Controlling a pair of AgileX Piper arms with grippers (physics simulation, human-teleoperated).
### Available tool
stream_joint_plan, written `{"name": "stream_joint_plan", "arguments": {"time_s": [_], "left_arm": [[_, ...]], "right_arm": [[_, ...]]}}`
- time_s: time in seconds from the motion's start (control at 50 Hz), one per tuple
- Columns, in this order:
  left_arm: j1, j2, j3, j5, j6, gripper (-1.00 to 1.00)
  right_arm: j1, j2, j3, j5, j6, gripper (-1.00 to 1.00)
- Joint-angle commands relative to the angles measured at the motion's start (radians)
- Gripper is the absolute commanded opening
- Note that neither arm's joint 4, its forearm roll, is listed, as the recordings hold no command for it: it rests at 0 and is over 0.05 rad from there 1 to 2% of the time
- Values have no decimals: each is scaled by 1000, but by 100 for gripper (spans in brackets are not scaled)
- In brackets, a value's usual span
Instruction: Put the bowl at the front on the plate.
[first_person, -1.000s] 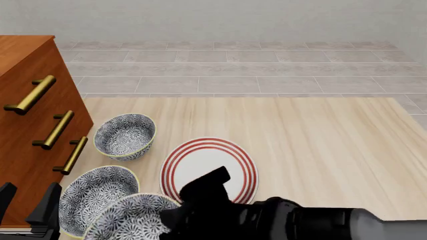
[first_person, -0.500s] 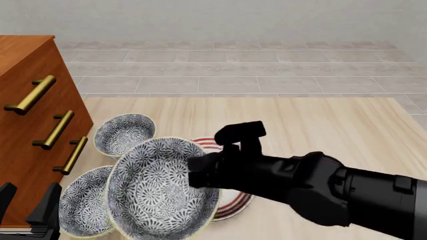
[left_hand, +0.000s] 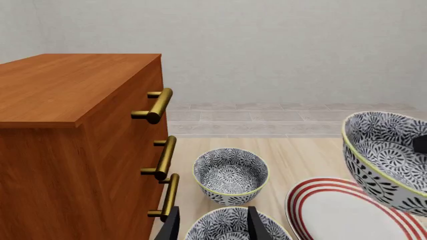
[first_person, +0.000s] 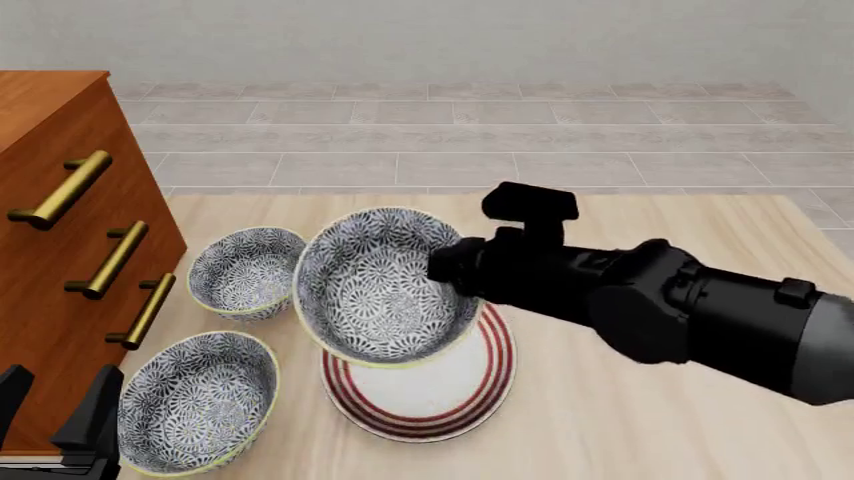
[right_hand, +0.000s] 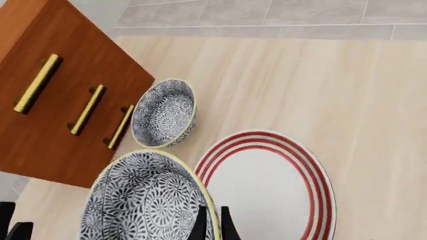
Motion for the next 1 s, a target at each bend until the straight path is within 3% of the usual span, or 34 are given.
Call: {"name": "stream_joint_plan", "arguments": {"time_s": [0.02,0.12,0.4,1.0], "left_arm": [[0,0,0,0,0,100],[0,0,0,0,0,100],[0,0,0,0,0,100],[0,0,0,0,0,100]], "right_arm": [[-100,73,-18,-17,-7,-100],[-151,131,-30,-25,-30,-100],[-176,230,-61,-32,-60,-100],[-147,350,0,-191,11,-100]]}}
